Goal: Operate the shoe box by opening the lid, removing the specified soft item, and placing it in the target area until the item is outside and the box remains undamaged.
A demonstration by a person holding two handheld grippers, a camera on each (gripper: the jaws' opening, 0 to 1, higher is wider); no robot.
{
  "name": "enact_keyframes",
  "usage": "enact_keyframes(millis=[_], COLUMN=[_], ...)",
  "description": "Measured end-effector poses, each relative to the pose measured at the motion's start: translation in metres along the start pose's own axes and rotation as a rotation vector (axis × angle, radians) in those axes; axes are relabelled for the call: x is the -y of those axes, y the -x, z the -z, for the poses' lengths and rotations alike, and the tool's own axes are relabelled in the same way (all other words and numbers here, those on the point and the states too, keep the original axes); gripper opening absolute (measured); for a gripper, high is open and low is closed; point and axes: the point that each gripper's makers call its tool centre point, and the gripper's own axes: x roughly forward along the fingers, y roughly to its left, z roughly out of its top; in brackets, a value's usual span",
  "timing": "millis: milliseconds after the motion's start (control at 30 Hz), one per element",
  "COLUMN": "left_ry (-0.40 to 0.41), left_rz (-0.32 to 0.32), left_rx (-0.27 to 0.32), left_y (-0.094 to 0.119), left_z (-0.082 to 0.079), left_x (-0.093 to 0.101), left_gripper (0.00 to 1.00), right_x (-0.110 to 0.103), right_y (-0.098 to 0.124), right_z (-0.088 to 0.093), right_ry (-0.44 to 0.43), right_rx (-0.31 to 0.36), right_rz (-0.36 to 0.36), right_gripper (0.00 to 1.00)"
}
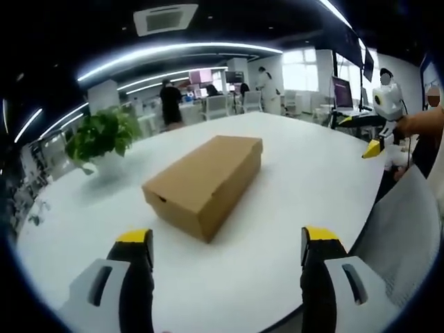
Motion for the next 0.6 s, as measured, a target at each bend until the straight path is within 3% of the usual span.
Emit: enact_keyframes(millis=[600], left_ry=[0.008], left_rz=[-0.045], left_rx=[-0.001], left_y=[-0.012], left_z=[-0.008], left_x=[-0.011], left_gripper=[0.85], right_x=[0.02], right_y=[-0.036], right_z=[-0.017], right_ry=[0.109], right_rx=[-0.005], right_rz=[-0.104], right_gripper=[0.93])
